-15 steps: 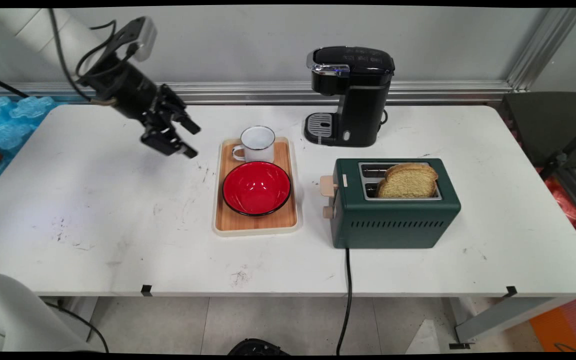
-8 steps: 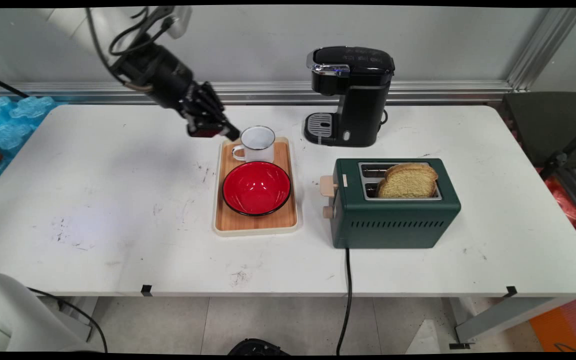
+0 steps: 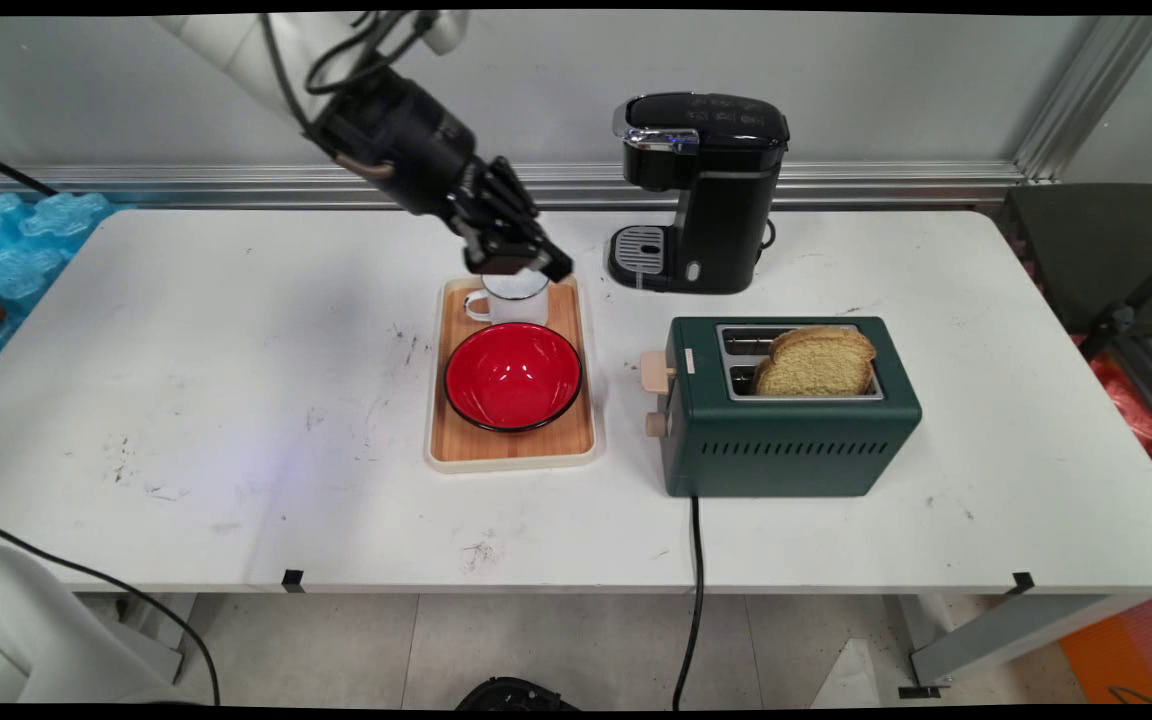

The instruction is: Press the toaster switch

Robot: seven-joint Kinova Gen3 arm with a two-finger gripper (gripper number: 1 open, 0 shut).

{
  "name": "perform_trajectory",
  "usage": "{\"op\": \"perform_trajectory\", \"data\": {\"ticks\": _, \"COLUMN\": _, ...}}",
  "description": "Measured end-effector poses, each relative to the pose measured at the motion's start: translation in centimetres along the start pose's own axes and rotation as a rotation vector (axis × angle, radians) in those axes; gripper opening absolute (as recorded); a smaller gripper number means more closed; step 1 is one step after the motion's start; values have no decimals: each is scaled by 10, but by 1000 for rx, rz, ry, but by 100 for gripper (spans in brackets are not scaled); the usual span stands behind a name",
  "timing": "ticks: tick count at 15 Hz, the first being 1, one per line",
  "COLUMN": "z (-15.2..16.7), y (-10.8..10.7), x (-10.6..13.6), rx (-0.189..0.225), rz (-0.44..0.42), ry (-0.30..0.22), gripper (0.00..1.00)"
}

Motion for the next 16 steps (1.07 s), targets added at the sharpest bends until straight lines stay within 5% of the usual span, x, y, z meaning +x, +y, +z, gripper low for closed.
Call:
{"op": "perform_trajectory", "data": {"ticks": 7, "z": 49, "y": 14, "x": 17, "rx": -5, "rz": 44, "ry": 29, "gripper": 0}}
{"op": "perform_trajectory", "data": {"ticks": 16, "z": 105, "y": 14, "x": 12, "rx": 15, "rz": 101, "ry": 1, "gripper": 0}}
